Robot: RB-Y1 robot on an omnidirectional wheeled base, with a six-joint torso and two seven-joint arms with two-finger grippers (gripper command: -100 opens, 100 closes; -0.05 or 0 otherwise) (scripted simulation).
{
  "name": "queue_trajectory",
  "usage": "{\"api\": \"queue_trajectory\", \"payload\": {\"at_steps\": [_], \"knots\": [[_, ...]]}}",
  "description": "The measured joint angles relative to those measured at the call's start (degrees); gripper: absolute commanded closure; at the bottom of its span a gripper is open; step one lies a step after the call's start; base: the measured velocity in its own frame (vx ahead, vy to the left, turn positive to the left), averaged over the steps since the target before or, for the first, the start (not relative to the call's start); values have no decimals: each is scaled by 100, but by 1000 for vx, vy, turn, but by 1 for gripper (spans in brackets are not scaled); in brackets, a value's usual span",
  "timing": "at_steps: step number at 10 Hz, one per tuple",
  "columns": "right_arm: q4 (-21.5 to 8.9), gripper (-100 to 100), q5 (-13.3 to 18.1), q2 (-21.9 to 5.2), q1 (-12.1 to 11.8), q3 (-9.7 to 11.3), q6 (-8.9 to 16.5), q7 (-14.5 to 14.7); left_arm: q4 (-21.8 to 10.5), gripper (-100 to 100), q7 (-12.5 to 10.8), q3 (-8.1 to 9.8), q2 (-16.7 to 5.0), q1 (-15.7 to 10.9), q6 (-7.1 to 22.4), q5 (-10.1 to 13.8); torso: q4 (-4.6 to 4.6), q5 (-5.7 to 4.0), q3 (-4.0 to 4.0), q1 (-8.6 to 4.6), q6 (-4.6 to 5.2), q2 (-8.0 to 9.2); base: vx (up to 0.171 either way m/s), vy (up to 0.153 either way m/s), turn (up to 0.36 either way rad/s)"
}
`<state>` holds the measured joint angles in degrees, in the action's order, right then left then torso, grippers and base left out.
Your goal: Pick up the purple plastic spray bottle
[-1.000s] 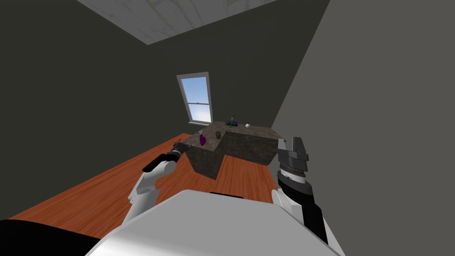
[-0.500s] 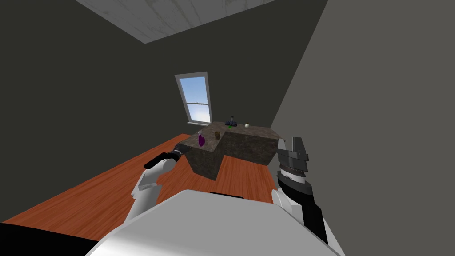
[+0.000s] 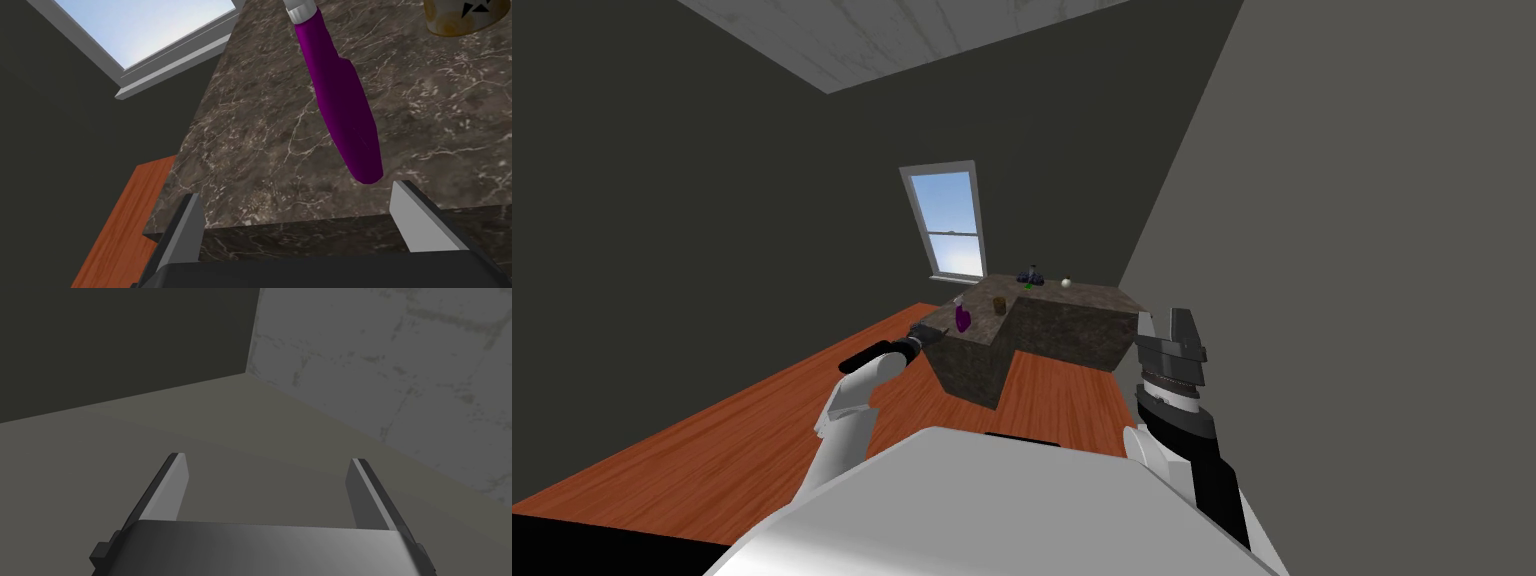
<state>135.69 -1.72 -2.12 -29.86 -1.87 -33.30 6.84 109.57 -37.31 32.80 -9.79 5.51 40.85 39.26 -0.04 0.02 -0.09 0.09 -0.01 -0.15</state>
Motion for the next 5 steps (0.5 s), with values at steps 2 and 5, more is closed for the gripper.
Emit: {"api": "queue_trajectory", "payload": {"at_steps": [2,5], "knots": [[0,0,0,0,0,0,0,0,-107,-100,-194,78,5,-153,302,118,0,1,-1,6,2,-3,44,44,-73],[0,0,0,0,0,0,0,0,-328,-100,-517,186,-33,-395,774,367,-2,3,-5,14,1,-9,55,56,-70]]}}
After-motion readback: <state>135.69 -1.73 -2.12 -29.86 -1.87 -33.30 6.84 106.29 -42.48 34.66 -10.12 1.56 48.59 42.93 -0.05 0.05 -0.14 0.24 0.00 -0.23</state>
